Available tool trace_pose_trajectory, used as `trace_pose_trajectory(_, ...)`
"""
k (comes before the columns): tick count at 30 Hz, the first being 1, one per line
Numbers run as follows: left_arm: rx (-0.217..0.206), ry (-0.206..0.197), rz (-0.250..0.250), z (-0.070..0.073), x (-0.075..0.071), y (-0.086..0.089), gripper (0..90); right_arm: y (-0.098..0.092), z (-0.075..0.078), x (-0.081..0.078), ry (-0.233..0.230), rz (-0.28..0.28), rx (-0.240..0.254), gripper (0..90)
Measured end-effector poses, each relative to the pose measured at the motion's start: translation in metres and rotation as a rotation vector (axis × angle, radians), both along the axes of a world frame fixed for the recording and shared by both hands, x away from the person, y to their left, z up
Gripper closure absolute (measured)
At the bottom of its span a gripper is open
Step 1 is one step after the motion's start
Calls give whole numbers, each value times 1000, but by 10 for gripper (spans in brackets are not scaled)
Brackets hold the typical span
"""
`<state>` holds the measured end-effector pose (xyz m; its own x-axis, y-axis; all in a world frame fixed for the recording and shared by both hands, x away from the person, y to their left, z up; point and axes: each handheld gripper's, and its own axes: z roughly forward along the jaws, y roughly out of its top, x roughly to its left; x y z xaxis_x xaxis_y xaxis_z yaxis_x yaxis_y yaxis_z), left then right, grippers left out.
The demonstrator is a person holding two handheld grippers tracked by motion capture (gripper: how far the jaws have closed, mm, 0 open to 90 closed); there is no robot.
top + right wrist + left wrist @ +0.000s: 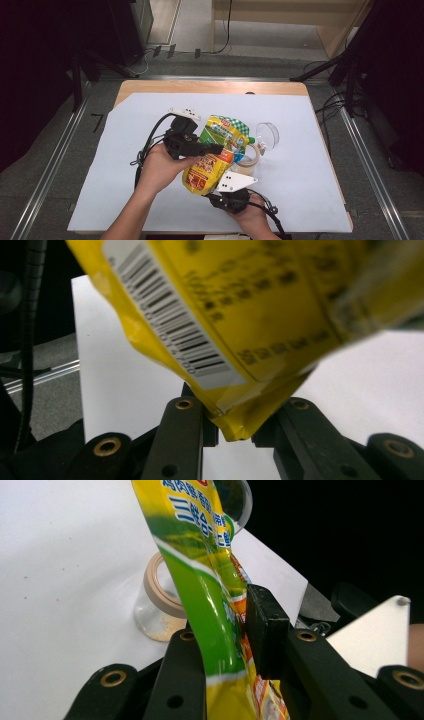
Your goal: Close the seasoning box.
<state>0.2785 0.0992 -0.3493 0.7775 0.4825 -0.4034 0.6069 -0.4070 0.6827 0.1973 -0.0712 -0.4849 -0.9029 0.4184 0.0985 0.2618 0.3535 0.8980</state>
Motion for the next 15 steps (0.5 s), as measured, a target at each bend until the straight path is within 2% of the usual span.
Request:
trace_pose_trajectory(4,29,-5,8,-2,-1,-4,788,3,0,-2,9,22,-4,788)
trace_pose_trajectory(9,50,13,18,-6,0,-6,780,5,1,-4,7,31,-12,774)
trace_pose_trajectory(15,95,11,13,-10,1,-11,721,5,2,-3,35,36,-4,761)
